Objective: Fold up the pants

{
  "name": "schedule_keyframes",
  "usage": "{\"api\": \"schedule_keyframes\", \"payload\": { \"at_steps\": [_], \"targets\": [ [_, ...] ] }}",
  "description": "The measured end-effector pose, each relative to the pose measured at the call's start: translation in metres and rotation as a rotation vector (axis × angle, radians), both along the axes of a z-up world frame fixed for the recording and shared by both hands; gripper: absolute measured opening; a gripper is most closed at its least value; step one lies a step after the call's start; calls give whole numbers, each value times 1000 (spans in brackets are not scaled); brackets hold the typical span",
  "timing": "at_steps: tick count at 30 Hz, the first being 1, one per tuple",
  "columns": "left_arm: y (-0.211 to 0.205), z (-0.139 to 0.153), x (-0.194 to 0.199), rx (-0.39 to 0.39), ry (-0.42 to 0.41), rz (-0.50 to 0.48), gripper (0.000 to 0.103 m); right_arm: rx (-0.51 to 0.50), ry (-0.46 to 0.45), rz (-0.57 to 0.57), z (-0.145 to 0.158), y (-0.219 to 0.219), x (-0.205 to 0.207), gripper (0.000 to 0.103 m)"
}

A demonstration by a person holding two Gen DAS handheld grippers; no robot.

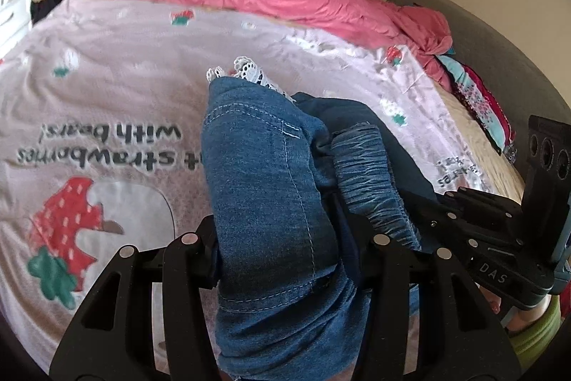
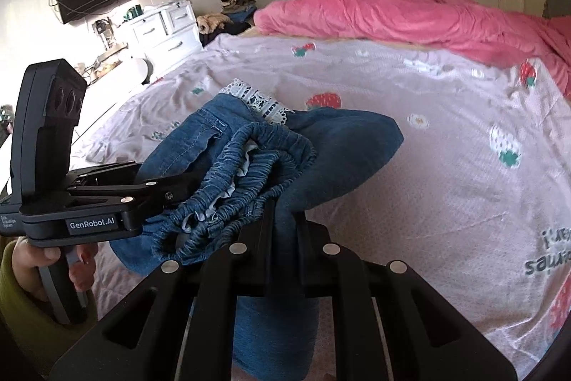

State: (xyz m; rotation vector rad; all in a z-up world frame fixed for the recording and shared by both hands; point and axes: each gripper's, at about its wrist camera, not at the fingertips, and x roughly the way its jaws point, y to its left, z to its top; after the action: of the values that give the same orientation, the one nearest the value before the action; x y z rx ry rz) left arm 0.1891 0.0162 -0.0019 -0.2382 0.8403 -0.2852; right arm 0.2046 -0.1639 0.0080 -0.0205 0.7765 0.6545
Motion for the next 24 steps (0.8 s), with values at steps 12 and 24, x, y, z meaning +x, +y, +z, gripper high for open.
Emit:
{"api": "schedule_keyframes", "payload": {
  "at_steps": [12,24],
  "targets": [
    [5,-38,8,1,103,34,60,-66,180,-123,-56,-9,16,29],
    [10,-41,3,-1,97,49,72,-122,149,-184,-62,-13,12,53]
  ]
}}
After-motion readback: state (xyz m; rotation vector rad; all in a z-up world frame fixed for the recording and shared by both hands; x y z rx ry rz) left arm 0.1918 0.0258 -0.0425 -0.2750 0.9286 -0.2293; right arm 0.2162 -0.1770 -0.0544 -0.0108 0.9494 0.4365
